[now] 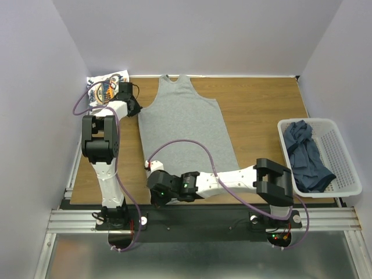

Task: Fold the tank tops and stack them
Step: Fold the tank top

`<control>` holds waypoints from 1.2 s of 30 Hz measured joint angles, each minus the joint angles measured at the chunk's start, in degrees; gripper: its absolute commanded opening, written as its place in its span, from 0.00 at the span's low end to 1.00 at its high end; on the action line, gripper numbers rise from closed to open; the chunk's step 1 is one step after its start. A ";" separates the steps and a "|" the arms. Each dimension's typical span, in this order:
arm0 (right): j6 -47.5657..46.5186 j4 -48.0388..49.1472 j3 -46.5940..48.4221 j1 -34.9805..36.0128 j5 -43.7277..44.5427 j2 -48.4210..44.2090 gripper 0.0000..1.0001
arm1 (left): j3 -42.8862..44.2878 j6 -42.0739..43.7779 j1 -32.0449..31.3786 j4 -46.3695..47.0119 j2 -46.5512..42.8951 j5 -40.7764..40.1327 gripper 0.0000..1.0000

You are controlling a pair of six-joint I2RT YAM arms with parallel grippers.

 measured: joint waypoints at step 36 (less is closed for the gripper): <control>6.80 1.79 -30.73 -5.97 8.11 -26.05 0.01 | 19.71 -5.95 -17.40 -3.21 11.80 -2.84 0.00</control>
